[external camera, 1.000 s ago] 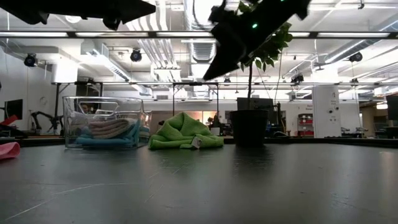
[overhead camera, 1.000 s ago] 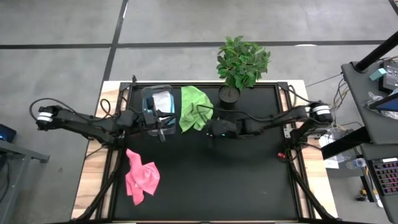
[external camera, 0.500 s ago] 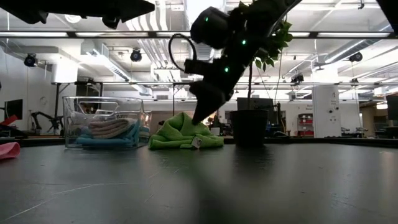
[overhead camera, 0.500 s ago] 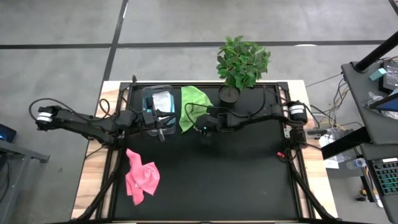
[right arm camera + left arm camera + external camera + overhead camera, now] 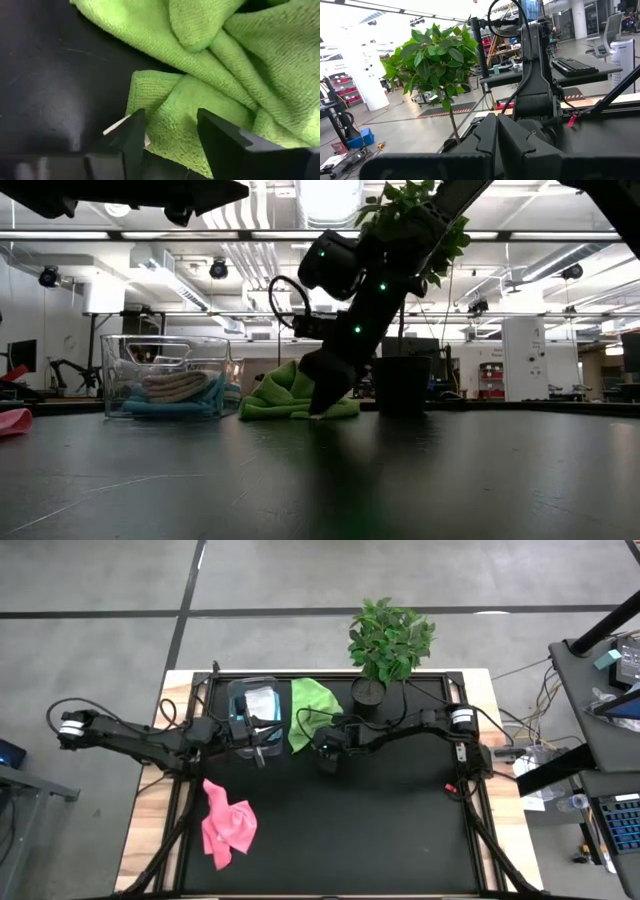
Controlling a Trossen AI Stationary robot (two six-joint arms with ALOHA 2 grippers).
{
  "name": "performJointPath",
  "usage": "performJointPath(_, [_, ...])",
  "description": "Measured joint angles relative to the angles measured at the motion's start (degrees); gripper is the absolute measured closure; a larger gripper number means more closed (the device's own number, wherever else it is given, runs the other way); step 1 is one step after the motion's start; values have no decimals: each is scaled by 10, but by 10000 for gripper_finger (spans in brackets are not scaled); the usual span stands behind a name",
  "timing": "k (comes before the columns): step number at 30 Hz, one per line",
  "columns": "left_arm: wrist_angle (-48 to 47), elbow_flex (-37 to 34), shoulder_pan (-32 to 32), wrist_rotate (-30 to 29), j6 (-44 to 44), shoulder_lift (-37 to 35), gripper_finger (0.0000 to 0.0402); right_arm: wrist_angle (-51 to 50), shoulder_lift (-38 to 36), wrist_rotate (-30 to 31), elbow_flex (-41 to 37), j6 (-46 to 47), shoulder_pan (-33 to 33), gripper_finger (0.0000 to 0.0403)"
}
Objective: Fold microfiber towels
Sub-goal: Fold the green microfiber towel
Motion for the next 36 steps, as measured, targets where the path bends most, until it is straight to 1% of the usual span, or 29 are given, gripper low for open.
performJointPath(2, [0, 0, 0, 0, 0, 0, 400, 3, 2, 0, 0, 0, 0, 261])
performJointPath(4, [0, 0, 0, 0, 0, 0, 400, 1, 2, 0, 0, 0, 0, 301])
performJointPath(7, [0, 0, 0, 0, 0, 0, 400, -2, -1, 0, 0, -6, 2, 373])
performJointPath(8, [0, 0, 0, 0, 0, 0, 400, -5, -5, 1, 0, -10, 4, 381])
performJointPath(11, [0, 0, 0, 0, 0, 0, 400, -26, -27, 0, 0, -11, 16, 391])
performJointPath(15, [0, 0, 0, 0, 0, 0, 400, -79, -66, 0, 0, -10, 39, 394])
performJointPath(21, [5, 0, 0, 0, -1, 6, 400, -147, -149, 1, 0, -3, 87, 394])
performJointPath(24, [33, 1, -1, 6, 4, 24, 396, -164, -194, 1, 0, -1, 111, 394])
performJointPath(26, [41, 4, -1, 32, 12, 41, 382, -168, -224, 1, 0, -1, 125, 394])
performJointPath(28, [46, 20, -4, 50, 8, 64, 360, -171, -256, 0, 0, 3, 135, 394])
performJointPath(36, [46, 101, -41, 52, -36, 184, 246, -200, -354, 0, 0, 42, 143, 394])
